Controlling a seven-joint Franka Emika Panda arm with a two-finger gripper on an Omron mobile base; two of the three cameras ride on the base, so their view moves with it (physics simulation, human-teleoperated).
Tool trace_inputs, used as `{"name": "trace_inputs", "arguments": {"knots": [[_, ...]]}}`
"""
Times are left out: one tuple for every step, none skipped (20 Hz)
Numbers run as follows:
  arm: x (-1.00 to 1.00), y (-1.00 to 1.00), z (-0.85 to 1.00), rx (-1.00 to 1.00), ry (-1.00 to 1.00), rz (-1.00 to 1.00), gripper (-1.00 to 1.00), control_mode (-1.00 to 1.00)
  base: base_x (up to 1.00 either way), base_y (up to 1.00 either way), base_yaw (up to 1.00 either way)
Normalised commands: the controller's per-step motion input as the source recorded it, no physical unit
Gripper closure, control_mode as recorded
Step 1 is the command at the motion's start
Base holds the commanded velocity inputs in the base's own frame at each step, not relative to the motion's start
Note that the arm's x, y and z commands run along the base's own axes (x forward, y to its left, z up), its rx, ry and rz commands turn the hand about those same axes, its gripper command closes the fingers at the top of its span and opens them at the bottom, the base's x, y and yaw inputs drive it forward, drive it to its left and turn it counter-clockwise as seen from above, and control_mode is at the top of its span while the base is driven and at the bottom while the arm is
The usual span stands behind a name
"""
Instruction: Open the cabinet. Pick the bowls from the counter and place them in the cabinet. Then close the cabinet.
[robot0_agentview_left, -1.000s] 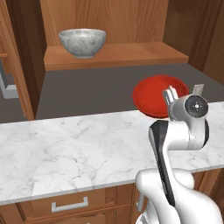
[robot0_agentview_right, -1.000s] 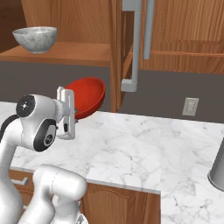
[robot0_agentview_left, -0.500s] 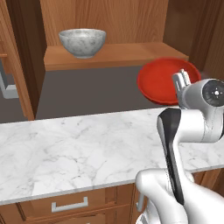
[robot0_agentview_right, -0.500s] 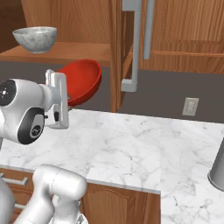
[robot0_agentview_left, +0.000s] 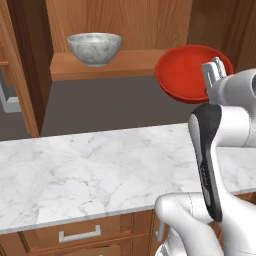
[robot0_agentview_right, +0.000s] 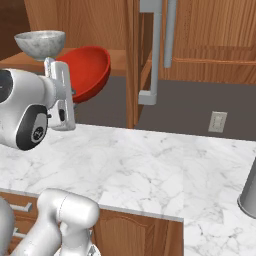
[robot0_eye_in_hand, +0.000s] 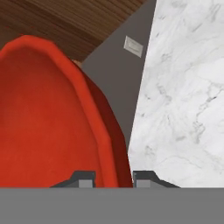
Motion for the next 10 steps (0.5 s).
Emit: {"name": "trace_inputs", "arguments": {"knots": [[0.00,0.16,0.29,0.00,-0.01,0.05,1.00,-1.00,0.00,0.00,0.00],[0.00,0.14,0.27,0.00,0.00,0.04,1.00,-1.00,0.00,0.00,0.00],[0.06,0.13,0.21,0.00,0.00,0.05,1.00,-1.00,0.00,0.00,0.00],[0.06,0.11,0.20,0.00,-0.01,0.06,1.00,-1.00,0.00,0.00,0.00],[0.10,0.07,0.21,0.00,0.00,0.07,1.00,-1.00,0.00,0.00,0.00],[0.10,0.04,0.18,0.00,0.00,0.07,1.00,-1.00,0.00,0.00,0.00],[0.09,0.04,0.19,0.02,0.00,0.05,1.00,-1.00,0.00,0.00,0.00],[0.08,0.00,0.18,0.04,0.00,0.01,1.00,-1.00,0.00,0.00,0.00],[0.02,0.00,0.16,0.03,0.00,0.00,1.00,-1.00,0.00,0.00,0.00],[0.00,0.00,0.15,0.04,0.00,0.00,1.00,-1.00,0.00,0.00,0.00]]}}
